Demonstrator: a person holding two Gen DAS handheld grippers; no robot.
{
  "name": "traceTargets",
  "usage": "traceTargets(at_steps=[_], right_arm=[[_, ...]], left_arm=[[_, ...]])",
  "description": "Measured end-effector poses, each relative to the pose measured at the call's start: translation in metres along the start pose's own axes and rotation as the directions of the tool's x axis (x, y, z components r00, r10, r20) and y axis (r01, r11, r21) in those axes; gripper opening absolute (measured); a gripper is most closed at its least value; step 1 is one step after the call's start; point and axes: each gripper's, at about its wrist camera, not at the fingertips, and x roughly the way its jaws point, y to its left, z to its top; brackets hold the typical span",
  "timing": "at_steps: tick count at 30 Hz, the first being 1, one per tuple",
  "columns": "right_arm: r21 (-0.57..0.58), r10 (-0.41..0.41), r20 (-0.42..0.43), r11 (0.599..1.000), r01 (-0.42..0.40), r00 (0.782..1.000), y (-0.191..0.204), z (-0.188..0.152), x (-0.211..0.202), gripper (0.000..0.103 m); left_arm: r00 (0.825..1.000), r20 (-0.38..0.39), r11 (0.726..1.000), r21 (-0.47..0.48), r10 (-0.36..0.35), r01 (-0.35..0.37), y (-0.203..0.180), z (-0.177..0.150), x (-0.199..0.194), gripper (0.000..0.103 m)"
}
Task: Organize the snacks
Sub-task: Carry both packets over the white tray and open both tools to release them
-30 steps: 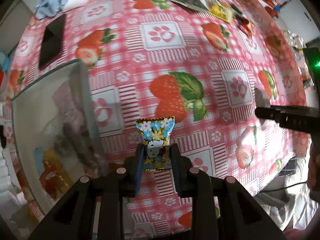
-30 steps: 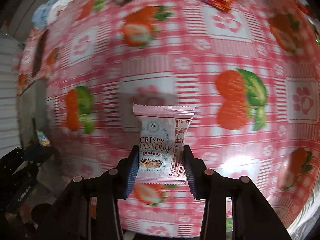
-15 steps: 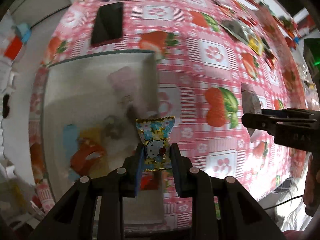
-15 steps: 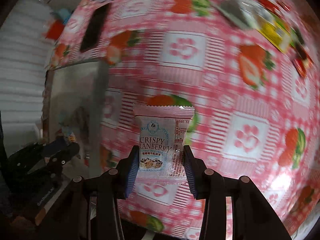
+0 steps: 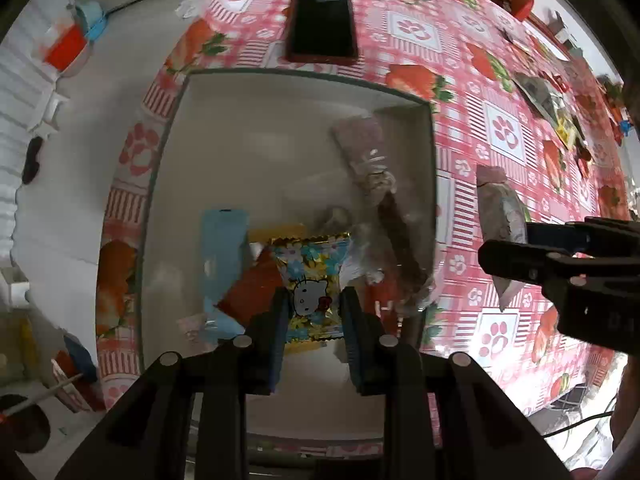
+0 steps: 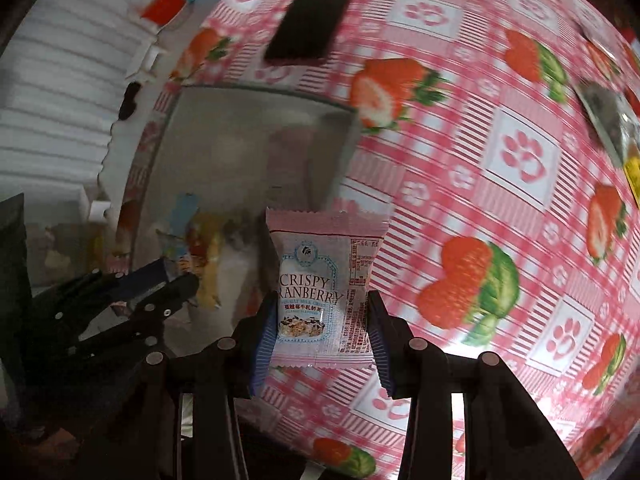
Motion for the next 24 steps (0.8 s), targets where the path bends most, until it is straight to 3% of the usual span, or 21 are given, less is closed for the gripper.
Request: traceTargets(at_steps=[15,24], right_arm=[[-0.068,-0.007,-0.026,0.998,0.005,1.000,0.039,0.031,0.013,0.044],[-0.069,-0.020,-0.055,0.997,0.017,0.998,0.049,0.050,0.029,0.044]], left_arm=[[1.000,0.021,0.998,-0.058,0.003,-0.002,0.031,0.023,0.002,0.028],[1.000,-0.009,0.998,-0.052,0.021,-0.022,0.038,0.032,0.016,0.028]])
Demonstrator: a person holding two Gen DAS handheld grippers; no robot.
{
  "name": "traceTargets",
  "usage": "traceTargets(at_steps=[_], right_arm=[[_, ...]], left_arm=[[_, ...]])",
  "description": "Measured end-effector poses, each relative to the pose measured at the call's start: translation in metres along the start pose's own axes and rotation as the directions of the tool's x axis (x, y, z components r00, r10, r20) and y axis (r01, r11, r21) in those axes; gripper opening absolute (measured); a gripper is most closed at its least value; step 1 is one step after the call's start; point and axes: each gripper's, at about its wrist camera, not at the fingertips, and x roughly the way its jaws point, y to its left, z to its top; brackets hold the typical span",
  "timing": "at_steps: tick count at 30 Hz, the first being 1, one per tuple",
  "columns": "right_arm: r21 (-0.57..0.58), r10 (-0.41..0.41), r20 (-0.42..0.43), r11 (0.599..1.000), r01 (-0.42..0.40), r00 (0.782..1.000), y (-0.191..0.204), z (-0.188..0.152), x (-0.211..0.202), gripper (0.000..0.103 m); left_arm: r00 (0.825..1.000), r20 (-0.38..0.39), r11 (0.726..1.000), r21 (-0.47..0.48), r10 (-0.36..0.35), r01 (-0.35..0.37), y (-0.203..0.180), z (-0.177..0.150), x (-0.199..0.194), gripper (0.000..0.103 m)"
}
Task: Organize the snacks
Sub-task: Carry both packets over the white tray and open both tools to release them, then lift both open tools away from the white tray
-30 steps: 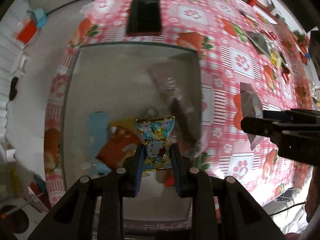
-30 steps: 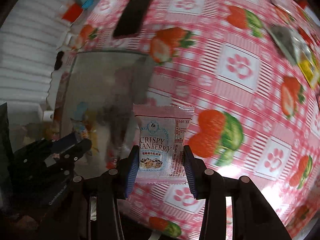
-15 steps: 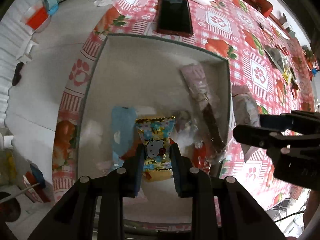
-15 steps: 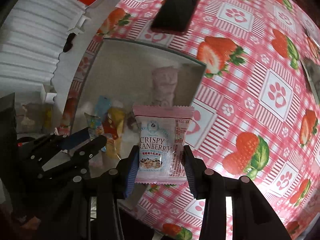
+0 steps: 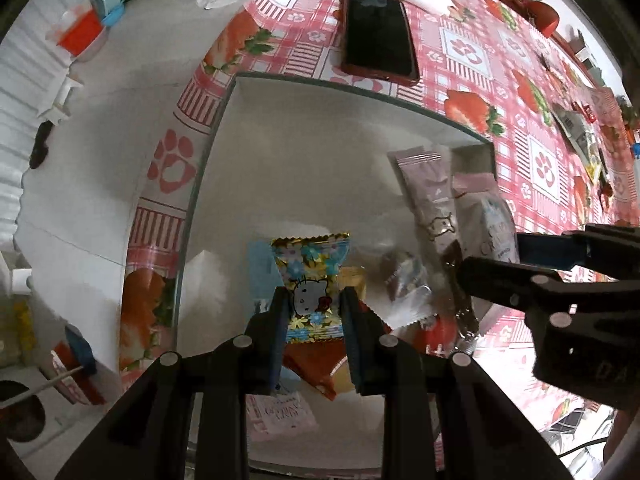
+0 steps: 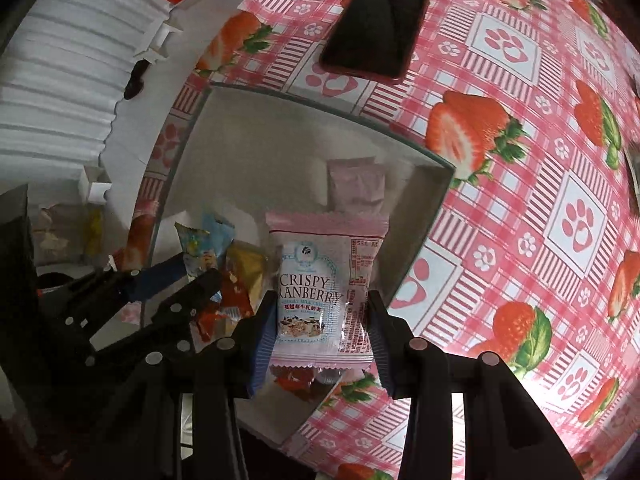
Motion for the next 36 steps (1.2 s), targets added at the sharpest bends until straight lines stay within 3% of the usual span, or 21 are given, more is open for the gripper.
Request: traceTargets(at_steps=[3,5,6,7,8,10,12,18,20,21,36], right_arm=[[0.004,-0.015,-0.015,1.000,0.015,1.000,0.001,0.004,0.006,0.045],[0.008,-0.020,-0.028,1.000,0.020,0.999,0.001,0.005,0.009,0.045],[0.010,-0.020,-0.032,1.000,0.021,0.999,0.001,0.005,0.010,0.046],[0.009,-0.021,-0.034,1.000,0.021,0.999,0.002,0.005,0.011,0.051],[0.009,-0.023,-0.034,1.000,0.023,0.999,0.002,0.005,0.012,0.062],[0.009,-0.027,-0.033,1.000,0.027,0.999,0.004,0.004,0.011,0.073],[0.009,-0.028,-0.031,1.000,0.028,0.999,0.006,0.006,0.013,0.073],[0.018,-0.034,-0.027,0.999,0.035,0.999,0.003,0.003,0.008,0.075],[0.018,-0.043,-0.020,0.999,0.044,0.999,0.002,0.001,0.005,0.097],[0.016,-0.048,-0.013,0.999,0.049,0.999,0.002,0.001,0.004,0.098],[0.017,-0.138,0.011,0.990,0.138,0.990,0.005,-0.004,-0.002,0.102]], left_arm=[[1.000,0.001,1.000,-0.001,0.014,-0.014,0.000,0.001,0.002,0.031],[1.000,0.001,1.000,0.001,0.020,-0.020,0.000,0.002,0.003,0.039],[1.000,0.005,1.000,-0.002,0.023,-0.023,0.000,0.001,0.002,0.049],[1.000,0.009,1.000,-0.007,0.027,-0.027,0.000,0.001,0.002,0.060],[0.999,0.016,0.999,-0.013,0.031,-0.031,0.001,0.001,0.001,0.064],[0.999,0.023,0.999,-0.022,0.031,-0.030,0.001,0.000,0.000,0.076],[0.999,0.025,0.999,-0.025,0.031,-0.031,0.002,0.000,-0.001,0.079],[0.999,0.008,0.999,-0.030,0.036,-0.035,0.004,-0.002,-0.002,0.083],[0.998,0.001,0.998,-0.021,0.057,-0.057,0.002,-0.003,-0.002,0.086],[0.998,0.001,0.998,-0.018,0.061,-0.061,0.001,-0.003,-0.001,0.088],[0.995,-0.001,0.995,0.021,0.100,-0.100,-0.018,-0.016,0.002,0.091]])
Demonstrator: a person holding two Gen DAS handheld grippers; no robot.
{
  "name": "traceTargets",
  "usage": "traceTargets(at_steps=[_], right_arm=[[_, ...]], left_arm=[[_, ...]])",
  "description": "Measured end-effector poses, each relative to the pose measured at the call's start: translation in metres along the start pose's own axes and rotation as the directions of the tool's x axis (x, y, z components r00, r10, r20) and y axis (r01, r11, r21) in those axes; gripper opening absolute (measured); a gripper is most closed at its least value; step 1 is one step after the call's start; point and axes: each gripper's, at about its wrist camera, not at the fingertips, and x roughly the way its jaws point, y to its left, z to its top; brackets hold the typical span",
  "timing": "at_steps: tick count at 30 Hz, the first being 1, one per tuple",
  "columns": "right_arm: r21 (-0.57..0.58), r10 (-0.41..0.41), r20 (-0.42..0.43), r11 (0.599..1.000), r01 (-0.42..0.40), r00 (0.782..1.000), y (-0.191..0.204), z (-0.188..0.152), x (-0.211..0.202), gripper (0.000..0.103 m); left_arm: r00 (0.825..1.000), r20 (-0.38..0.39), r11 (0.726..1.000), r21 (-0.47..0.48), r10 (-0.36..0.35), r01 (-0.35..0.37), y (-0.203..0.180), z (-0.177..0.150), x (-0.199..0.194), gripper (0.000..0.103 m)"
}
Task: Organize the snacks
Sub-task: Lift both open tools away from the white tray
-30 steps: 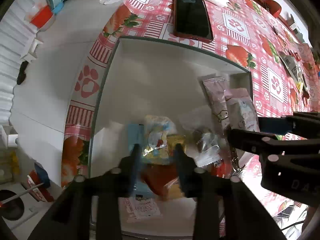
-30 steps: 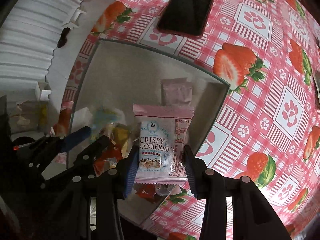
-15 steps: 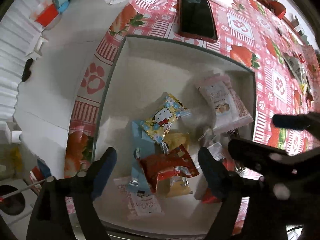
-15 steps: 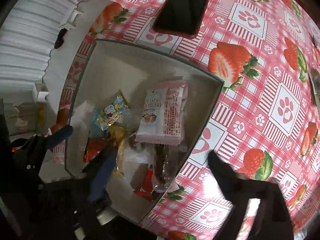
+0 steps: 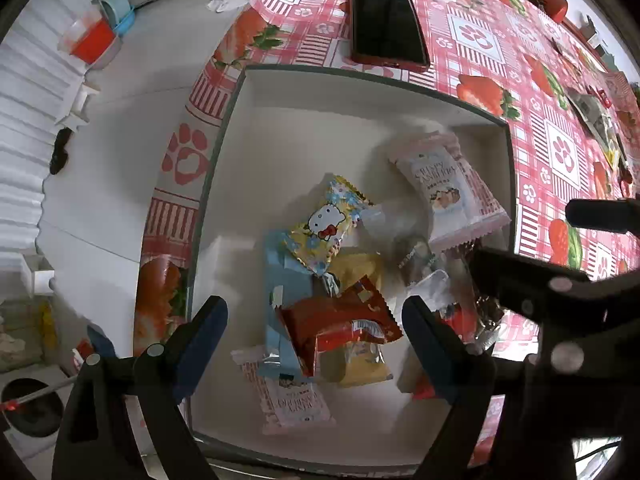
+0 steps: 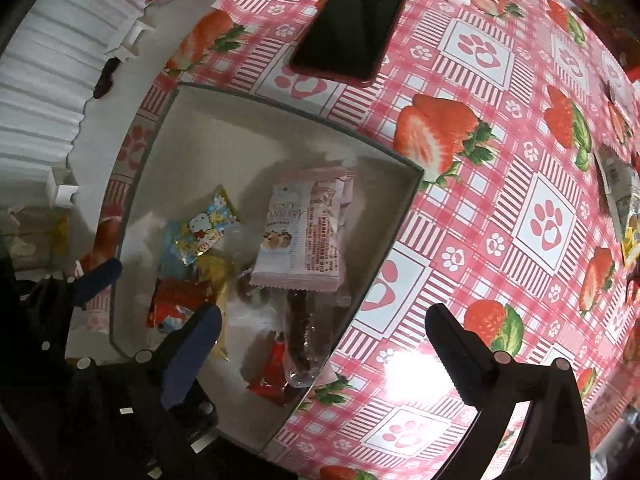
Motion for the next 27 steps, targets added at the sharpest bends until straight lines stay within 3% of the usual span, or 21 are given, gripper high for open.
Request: traceTargets(at_steps=[27], right_arm=[[0.003,-0.004,-0.011,1.000,0.004,1.000,0.0019,-0.0028,0.0020,0.102]], left_arm=[[1.000,0.000,1.000,0.010,-0.015,0.015,0.0014,-0.0060,-0.0015,0.091]])
